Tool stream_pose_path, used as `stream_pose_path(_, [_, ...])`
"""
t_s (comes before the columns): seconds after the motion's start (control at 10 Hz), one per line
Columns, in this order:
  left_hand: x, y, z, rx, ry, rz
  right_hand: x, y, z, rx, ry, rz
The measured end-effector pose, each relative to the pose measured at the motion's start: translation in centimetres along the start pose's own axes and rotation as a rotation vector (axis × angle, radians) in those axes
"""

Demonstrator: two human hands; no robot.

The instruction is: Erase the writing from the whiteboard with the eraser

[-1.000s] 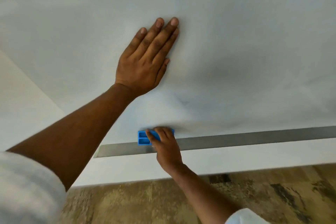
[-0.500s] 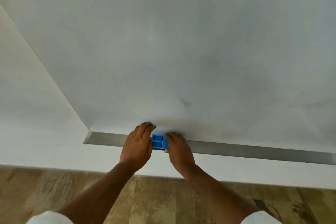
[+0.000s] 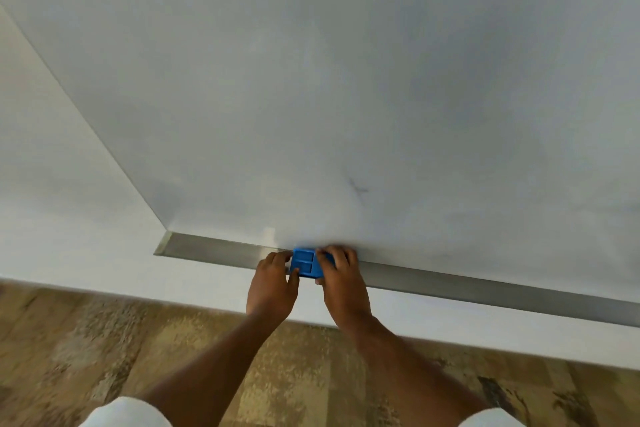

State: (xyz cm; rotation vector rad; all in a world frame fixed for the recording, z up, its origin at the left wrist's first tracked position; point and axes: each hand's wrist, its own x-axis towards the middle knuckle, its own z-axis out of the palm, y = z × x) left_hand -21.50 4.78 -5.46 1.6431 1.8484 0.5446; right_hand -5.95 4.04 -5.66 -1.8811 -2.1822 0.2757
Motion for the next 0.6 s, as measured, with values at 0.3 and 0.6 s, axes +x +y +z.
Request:
stream_pose_path(0.3, [-0.4, -0.3, 1.2, 0.063, -0.057, 0.039, -1.5, 1.1, 0.9, -0.067, -0.043, 0.007])
stream_pose_path(0.6, [-2.9, 0.8, -0.8, 0.495, -0.306, 0.272, -4.6, 1.3, -1.3, -0.090, -0.222, 0.032])
